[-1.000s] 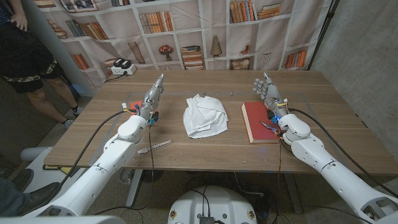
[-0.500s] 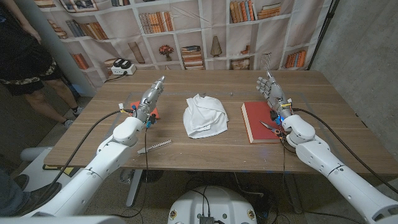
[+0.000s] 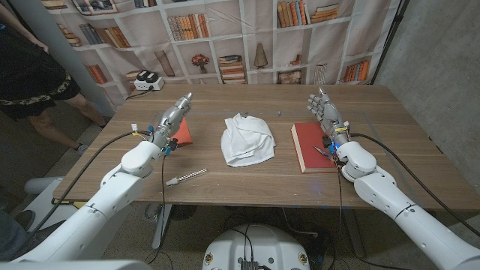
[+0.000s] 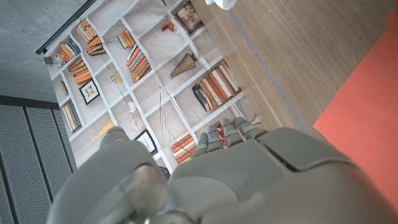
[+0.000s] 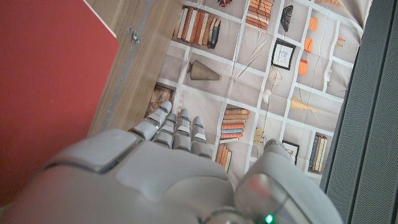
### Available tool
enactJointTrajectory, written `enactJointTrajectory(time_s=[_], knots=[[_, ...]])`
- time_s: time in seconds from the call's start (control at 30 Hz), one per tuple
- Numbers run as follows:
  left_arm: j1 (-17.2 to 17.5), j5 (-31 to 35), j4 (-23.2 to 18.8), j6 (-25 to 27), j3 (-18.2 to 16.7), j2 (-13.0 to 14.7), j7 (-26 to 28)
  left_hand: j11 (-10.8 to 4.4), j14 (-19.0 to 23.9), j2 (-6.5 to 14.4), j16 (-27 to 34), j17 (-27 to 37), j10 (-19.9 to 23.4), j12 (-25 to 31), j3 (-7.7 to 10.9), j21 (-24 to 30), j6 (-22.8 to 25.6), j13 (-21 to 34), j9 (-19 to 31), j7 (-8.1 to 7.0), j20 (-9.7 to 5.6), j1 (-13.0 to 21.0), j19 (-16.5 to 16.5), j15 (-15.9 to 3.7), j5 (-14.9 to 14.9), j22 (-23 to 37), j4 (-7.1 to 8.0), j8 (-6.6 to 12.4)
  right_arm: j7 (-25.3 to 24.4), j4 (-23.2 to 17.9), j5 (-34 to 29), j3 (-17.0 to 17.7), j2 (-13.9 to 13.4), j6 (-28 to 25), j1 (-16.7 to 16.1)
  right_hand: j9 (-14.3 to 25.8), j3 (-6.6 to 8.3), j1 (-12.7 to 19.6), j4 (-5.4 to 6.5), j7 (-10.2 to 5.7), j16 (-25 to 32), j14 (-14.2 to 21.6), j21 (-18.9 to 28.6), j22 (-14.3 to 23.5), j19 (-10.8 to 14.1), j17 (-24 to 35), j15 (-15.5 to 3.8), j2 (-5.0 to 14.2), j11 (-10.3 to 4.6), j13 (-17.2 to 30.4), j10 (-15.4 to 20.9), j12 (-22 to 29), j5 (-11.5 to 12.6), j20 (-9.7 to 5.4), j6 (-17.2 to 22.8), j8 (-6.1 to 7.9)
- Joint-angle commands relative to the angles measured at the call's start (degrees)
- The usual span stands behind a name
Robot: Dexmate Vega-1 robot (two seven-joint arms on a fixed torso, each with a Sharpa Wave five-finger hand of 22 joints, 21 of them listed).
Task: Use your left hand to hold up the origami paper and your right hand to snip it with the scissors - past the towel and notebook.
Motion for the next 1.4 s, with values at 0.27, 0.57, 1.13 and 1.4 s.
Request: enactJointTrajectory(time_s=[0.27, 0.57, 1.13, 1.4], knots=[[7.5, 2.0, -3.9, -5.7, -3.6, 5.6, 0.6, 0.06, 0.4, 0.0, 0.0, 0.2, 0.7, 0.2, 0.08, 0.0, 0.3, 0.1, 0.1, 0.03, 0.19, 0.8, 0.4, -0.09, -0.4, 0.1, -0.36, 0.33, -2.5, -3.7, -1.0, -0.7, -0.8, -2.8, -1.9, 0.2, 0.17, 0.9, -0.46, -0.04, 0.1, 0.4, 0.1, 0.2, 0.3, 0.2, -0.04, 0.11, 0.15, 0.1, 0.4, 0.4, -0.2, -0.66, 0.6, 0.17], [13.3, 8.0, -6.8, -8.1, -5.8, 7.6, 7.8, -0.56, 1.0, 0.2, 0.0, 0.2, 1.3, 0.2, 0.15, 0.0, 0.9, 0.1, 0.1, 0.65, 0.22, 1.5, 0.8, -0.43, -0.5, 0.1, -0.67, 0.27, -2.2, -4.9, -1.2, -1.2, -1.4, -3.6, -2.3, 0.2, 0.16, 0.9, -0.53, 0.0, 0.1, 0.6, 0.0, 0.2, 0.4, 0.2, -0.02, 0.21, 0.11, 0.1, 0.6, 0.4, -0.3, -0.65, 0.6, 0.13], [21.6, 19.6, -11.8, -4.8, -10.3, 8.9, 22.5, -0.9, 4.6, 0.5, 0.4, 0.2, 4.4, 0.4, 0.34, 0.8, 3.9, 0.2, 0.1, 0.38, -1.12, 4.0, 4.5, -1.23, -0.7, 0.2, -1.89, 0.45, -3.1, -7.3, -1.7, -1.6, -2.2, -5.9, -2.8, 0.2, 0.11, 0.9, -0.67, 0.02, 0.0, 0.6, 0.0, 0.2, 0.5, 0.2, -0.03, 0.31, 0.19, 0.1, 0.6, 0.4, -0.5, -0.55, 0.6, 0.07], [24.3, 27.4, -15.7, 1.8, -11.8, 8.1, 30.0, -1.24, 7.8, 0.6, 0.9, 0.3, 7.3, 0.7, 0.51, 1.4, 7.2, 0.2, 0.2, 0.25, -1.09, 5.9, 7.2, -1.42, -0.8, 0.3, -2.89, 0.97, -3.4, -7.3, -1.4, -1.5, -1.9, -5.8, -3.2, 0.2, 0.06, 0.9, -0.72, 0.02, 0.0, 0.6, -0.1, 0.2, 0.4, 0.2, 0.02, 0.33, 0.23, 0.1, 0.7, 0.4, -0.6, -0.51, 0.6, 0.04]])
